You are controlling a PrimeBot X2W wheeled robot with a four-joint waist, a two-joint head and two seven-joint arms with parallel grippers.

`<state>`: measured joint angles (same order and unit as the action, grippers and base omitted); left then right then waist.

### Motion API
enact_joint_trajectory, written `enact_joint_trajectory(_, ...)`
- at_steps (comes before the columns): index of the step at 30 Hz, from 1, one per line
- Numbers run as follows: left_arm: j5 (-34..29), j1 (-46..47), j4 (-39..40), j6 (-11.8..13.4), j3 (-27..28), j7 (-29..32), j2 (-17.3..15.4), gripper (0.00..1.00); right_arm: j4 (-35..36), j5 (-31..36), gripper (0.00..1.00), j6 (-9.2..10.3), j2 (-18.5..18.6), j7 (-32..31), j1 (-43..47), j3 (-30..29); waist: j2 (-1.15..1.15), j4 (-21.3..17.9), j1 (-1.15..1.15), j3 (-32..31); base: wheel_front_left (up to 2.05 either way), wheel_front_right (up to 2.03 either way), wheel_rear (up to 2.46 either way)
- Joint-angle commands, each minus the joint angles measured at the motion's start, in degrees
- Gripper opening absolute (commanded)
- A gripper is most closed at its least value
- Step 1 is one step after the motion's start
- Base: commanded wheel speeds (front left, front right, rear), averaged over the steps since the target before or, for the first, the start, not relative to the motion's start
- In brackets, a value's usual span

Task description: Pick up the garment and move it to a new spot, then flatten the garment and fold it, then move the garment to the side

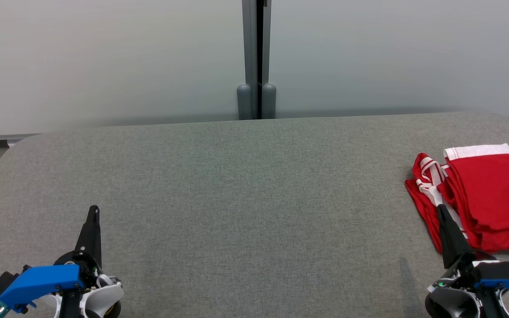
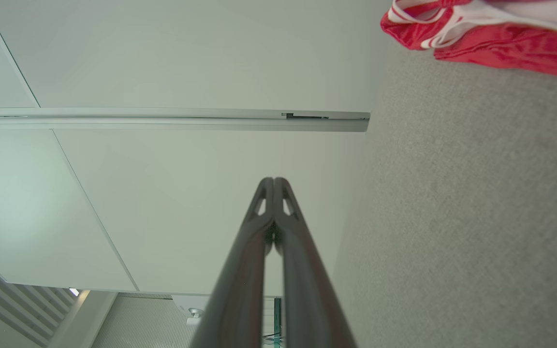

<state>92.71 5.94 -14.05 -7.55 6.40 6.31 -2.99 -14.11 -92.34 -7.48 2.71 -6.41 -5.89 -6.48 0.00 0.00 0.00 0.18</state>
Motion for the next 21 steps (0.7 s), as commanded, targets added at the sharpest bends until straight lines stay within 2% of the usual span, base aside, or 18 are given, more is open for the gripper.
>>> enact_joint_trajectory(1, -0.18, 0.61, -0.05, -0.17, 0.17, 0.18, 0.06, 0.00, -0.10, -0.16, 0.00, -0.02, 0.31, -0.18, -0.78, -0.09, 0.00, 0.00, 0.00, 0.00, 0.00, 0.00, 0.00)
enact_joint_trajectory(21, -0.28, 0.61, -0.05, -0.17, 0.25, 0.23, 0.12, 0.00, -0.10, -0.16, 0.00, -0.02, 0.31, -0.18, -0.77, -0.09, 0.00, 0.00, 0.00, 0.00, 0.00, 0.00, 0.00)
